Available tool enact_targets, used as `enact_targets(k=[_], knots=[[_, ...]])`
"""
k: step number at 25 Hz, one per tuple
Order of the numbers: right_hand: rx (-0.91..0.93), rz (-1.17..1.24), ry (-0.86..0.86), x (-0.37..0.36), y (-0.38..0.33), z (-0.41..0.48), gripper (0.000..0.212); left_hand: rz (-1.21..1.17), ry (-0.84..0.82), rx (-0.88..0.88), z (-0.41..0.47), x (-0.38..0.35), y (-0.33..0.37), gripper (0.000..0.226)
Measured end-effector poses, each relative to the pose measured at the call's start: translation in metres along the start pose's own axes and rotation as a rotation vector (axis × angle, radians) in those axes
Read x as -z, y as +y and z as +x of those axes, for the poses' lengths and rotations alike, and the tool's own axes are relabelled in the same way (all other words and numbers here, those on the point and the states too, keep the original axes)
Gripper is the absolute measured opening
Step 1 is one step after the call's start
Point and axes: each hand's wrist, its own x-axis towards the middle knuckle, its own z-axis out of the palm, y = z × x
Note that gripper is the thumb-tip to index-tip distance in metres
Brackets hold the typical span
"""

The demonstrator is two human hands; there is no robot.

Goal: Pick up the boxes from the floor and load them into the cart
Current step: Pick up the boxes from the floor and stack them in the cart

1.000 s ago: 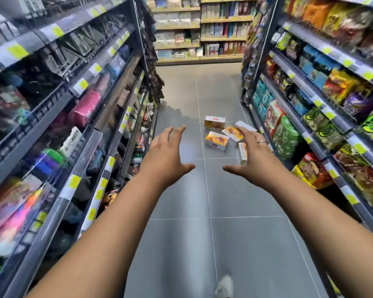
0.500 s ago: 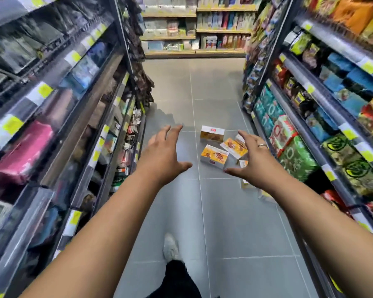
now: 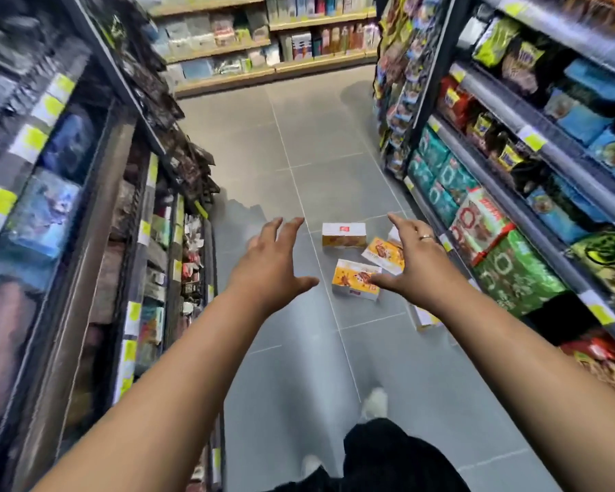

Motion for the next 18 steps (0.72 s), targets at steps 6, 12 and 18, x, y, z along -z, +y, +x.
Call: enact_targets(k=[6, 12, 18], knots=[[-0.064, 0.033, 0.002, -0.006, 0.031, 0.141, 0.109, -0.007, -0.038, -0.04, 0.149, -0.011, -0.012, 0.097], [-0.1, -0.033, -0.074, -0.004, 0.079, 0.303, 0.109, 0.003, -0.117, 0.013, 0.317, -0.037, -0.011, 0.097], [-0.122, -0.141, -0.241, -0.017, 0.122, 0.429, 0.108, 0.039, -0.227, 0.057, 0.451, -0.079, -0.018, 0.098]])
